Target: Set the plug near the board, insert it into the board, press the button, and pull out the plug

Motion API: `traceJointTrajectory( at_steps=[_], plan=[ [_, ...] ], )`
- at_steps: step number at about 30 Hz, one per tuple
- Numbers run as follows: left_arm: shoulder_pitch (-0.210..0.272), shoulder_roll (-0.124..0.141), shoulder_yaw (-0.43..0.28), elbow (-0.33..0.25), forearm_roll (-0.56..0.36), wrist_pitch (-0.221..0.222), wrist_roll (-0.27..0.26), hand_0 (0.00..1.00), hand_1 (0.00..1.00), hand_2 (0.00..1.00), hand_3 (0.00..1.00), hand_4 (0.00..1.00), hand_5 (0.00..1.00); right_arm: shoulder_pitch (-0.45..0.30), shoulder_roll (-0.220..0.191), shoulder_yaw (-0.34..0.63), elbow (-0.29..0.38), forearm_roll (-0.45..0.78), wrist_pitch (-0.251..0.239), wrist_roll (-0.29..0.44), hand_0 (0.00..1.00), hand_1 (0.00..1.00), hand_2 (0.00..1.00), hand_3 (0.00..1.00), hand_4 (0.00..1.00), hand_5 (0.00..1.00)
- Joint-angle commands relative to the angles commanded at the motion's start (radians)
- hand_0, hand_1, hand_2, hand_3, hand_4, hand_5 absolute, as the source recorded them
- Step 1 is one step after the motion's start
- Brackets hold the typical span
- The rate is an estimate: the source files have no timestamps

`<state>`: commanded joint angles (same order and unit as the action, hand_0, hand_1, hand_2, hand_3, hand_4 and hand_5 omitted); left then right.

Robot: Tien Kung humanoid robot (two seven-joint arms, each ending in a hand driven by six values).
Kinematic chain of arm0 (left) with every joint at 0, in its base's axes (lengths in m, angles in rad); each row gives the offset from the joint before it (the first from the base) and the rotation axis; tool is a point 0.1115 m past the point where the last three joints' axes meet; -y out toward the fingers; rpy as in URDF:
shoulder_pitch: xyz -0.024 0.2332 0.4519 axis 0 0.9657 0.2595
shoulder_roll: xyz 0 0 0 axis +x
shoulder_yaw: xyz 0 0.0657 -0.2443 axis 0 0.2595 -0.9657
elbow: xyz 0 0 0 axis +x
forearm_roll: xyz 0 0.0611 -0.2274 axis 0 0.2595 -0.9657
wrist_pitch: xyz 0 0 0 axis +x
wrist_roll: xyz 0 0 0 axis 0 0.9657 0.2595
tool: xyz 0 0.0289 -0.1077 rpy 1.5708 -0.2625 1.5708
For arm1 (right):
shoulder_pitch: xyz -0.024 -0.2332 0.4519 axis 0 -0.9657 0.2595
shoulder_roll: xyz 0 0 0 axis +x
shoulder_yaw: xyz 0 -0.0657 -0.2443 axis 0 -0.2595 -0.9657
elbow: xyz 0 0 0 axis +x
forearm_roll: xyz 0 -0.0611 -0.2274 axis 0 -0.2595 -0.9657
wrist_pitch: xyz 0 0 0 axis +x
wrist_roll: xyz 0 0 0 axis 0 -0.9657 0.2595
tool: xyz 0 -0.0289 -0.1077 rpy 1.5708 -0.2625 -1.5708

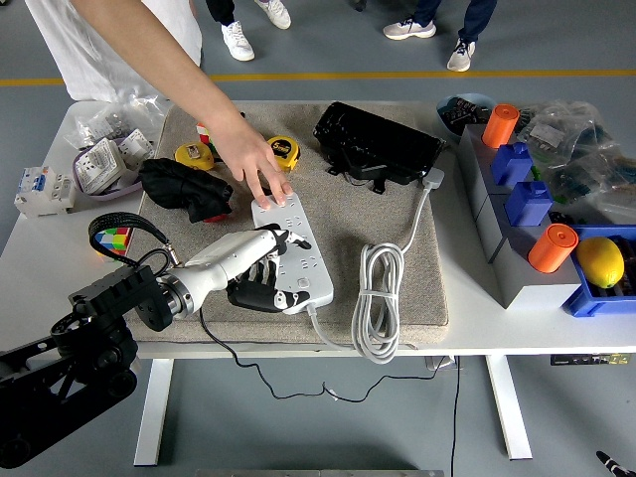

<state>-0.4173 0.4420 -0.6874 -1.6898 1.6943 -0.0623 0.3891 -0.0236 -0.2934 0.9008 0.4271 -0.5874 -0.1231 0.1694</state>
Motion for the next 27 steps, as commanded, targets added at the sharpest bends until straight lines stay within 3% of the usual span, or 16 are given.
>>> traceJointTrajectory(
  at_steps=[2, 3, 6, 15, 27],
  plan=[
    [-0.008, 0.000, 0.006, -0.011, -0.009, -0.044, 0.050, 0.050, 0.107, 0.183, 0.903, 0.733, 0.002, 0.000, -0.001, -0.001, 0.000, 0.000, 0.000, 0.000, 0.607, 0.626, 0.630, 0.551, 0.997, 0.449],
    [-0.013, -0.001, 0.010, -0.013, -0.013, -0.065, 0.071, 0.042, 0.109, 0.170, 0.968, 0.696, 0.002, 0.000, -0.002, -0.001, 0.000, 0.000, 0.000, 0.000, 0.606, 0.627, 0.630, 0.551, 0.998, 0.451],
    [-0.029, -0.006, 0.030, -0.006, -0.024, -0.117, 0.120, 0.042, 0.109, 0.170, 0.968, 0.696, 0.002, -0.001, -0.004, -0.003, -0.001, 0.000, 0.001, 0.000, 0.606, 0.627, 0.630, 0.551, 0.998, 0.451],
    [-0.055, -0.019, 0.073, 0.028, -0.024, -0.142, 0.134, 0.041, 0.109, 0.172, 0.987, 0.626, 0.002, -0.005, -0.005, -0.001, 0.000, 0.001, 0.001, 0.001, 0.607, 0.627, 0.629, 0.550, 0.998, 0.452],
    [-0.096, -0.049, 0.100, 0.084, -0.024, -0.165, 0.148, 0.042, 0.108, 0.172, 0.957, 0.637, 0.002, -0.004, -0.002, 0.010, 0.001, 0.001, 0.001, 0.000, 0.608, 0.628, 0.629, 0.551, 0.998, 0.451]
  ],
)
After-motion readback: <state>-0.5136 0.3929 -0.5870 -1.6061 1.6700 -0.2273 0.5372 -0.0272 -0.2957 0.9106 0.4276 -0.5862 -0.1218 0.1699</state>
